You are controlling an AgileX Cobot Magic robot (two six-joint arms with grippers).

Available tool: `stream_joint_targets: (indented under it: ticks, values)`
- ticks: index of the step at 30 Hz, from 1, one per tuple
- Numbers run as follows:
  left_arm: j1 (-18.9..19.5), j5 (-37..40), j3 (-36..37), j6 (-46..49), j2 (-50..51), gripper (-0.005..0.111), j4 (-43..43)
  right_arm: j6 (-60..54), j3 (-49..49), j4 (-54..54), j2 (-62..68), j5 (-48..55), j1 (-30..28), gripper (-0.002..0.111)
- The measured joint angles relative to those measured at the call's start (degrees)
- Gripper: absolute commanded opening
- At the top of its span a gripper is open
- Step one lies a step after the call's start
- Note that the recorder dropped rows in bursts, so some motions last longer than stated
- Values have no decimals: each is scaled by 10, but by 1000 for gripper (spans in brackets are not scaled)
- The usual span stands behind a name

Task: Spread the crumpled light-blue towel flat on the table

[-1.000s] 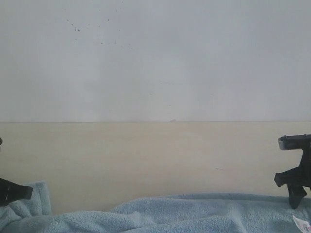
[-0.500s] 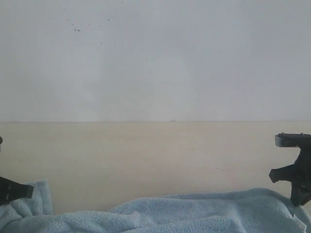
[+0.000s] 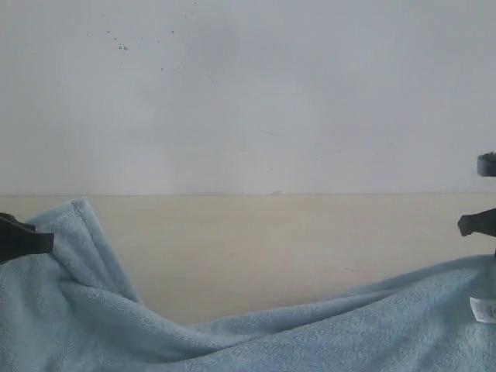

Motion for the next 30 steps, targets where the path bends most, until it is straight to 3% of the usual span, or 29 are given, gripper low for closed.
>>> stream_joint_targets:
  ticks: [3,7,13,24,27,30]
  values:
    - [2,-34,1,3,0,4,-5,8,0,-8,-24,-17,-17,0]
    - [33,-73,7,3,-15,4,-93,9,0,-11,-54,-35,-28,0]
    - [39,-39,7,17,20,4,-71,9,0,-14,-58,-38,-29,0]
    - [39,-152,7,75,97,4,-77,9,0,-14,-58,-110,-29,0]
    - [39,-172,-1,97,124,14,-94,6,0,-14,-57,-133,-29,0]
    - [39,-178,-14,108,147,35,-102,-2,0,-14,-46,-140,-29,0]
